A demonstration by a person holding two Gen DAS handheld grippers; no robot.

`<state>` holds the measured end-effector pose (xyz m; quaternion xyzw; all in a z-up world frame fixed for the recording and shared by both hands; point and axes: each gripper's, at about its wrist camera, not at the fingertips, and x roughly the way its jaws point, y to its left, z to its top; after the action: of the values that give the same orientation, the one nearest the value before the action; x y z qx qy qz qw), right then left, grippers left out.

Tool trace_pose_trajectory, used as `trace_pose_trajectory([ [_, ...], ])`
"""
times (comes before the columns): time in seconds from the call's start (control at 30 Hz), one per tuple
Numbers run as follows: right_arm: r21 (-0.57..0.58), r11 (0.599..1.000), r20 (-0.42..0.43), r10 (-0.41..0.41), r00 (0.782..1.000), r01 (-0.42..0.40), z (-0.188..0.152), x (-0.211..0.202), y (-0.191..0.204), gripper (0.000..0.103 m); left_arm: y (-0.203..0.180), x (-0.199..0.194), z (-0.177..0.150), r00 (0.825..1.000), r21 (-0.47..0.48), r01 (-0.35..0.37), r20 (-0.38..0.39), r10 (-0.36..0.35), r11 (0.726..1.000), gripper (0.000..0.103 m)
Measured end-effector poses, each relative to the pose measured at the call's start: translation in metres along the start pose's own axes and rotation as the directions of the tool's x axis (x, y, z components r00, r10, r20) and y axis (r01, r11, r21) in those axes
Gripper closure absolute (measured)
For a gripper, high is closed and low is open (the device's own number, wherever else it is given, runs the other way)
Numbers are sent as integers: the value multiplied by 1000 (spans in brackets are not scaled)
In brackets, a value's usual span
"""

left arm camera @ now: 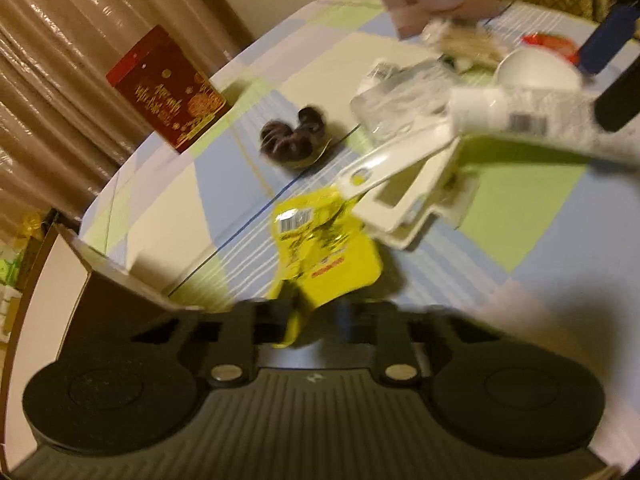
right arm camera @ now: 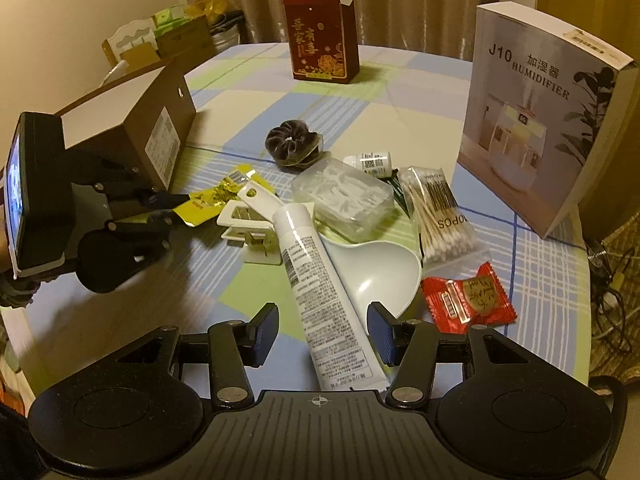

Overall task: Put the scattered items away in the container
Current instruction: 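Grasp the yellow snack packet with the left tool while the right tool grasps the white tube, then carry the yellow packet and white tube over the brown box with both tools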

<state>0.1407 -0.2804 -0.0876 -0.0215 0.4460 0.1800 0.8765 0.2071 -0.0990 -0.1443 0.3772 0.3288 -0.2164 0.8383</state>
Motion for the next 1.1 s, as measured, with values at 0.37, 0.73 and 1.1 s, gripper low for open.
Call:
trace_pose_trajectory([
  [0.37,-49,999,9,24,1000,-24,3,-1,3,47,27,-53,-19,994,-264,97,-19,-106,960,103],
  [0.73,-117,992,-6,48,999,-48,8,9,8,47,13,-76,-41,990,-350,123,-21,-139,929,78],
  [1.1,-156,987,-8,44,999,-45,11,17,8,47,10,-83,-46,998,-292,50,-15,-57,955,103],
])
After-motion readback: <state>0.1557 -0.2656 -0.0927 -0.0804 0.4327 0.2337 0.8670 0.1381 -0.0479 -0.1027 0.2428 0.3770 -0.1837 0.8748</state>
